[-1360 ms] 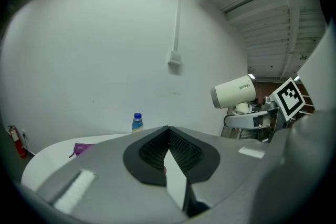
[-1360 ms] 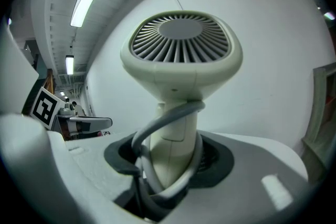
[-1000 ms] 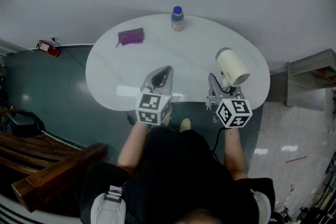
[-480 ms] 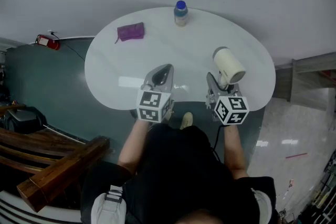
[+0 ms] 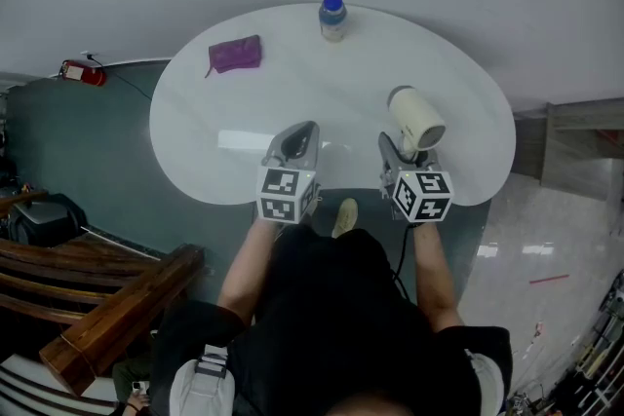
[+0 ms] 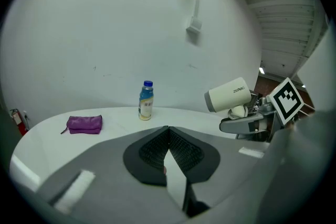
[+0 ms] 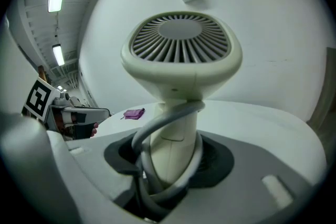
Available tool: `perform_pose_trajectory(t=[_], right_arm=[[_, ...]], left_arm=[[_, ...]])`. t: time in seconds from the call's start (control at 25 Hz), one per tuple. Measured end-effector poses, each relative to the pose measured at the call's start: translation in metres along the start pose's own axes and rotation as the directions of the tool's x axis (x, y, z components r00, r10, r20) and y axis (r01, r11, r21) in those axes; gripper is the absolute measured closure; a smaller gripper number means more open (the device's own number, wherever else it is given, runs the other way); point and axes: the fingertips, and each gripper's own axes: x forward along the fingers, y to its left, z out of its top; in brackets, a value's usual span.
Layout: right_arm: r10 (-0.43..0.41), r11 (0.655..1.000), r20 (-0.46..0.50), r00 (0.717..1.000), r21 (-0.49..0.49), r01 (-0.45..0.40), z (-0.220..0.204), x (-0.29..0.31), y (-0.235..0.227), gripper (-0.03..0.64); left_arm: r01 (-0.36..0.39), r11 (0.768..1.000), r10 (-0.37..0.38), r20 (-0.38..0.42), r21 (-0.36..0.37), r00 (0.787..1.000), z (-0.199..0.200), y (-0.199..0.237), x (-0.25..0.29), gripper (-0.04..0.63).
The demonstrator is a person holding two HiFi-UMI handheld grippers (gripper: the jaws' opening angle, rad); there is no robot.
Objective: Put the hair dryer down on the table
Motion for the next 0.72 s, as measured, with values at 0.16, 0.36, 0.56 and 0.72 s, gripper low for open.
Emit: perform_pose_trajectory(t=[0.16, 0.36, 0.56, 0.72], right_arm=[[-0.007, 1.000, -0.036, 0.999, 0.013, 0.008, -0.012, 0.014, -0.007, 0.394], [-0.009, 1.000, -0.080, 0.997, 0.027, 0.012, -0.026, 0.030, -0.015, 0.394], [-0.023, 0.999, -0.127, 0.992, 0.029, 0.027, -0.043, 0.044, -0.021, 0.394], [-0.034, 0.999, -0.164, 0.986, 0.014, 0.037, -0.058, 0.052, -0.023, 0.394]], left_arm=[[0.003, 1.000, -0.003, -0.031, -0.005, 1.000, -0.012, 0.004, 0.011, 0.591], [0.012, 1.000, -0.012, -0.070, -0.012, 0.997, -0.025, 0.006, 0.024, 0.591], [0.020, 1.000, -0.022, -0.103, -0.019, 0.994, -0.038, 0.010, 0.033, 0.591], [0.020, 1.000, -0.023, -0.122, -0.024, 0.992, -0.045, 0.014, 0.037, 0.591]])
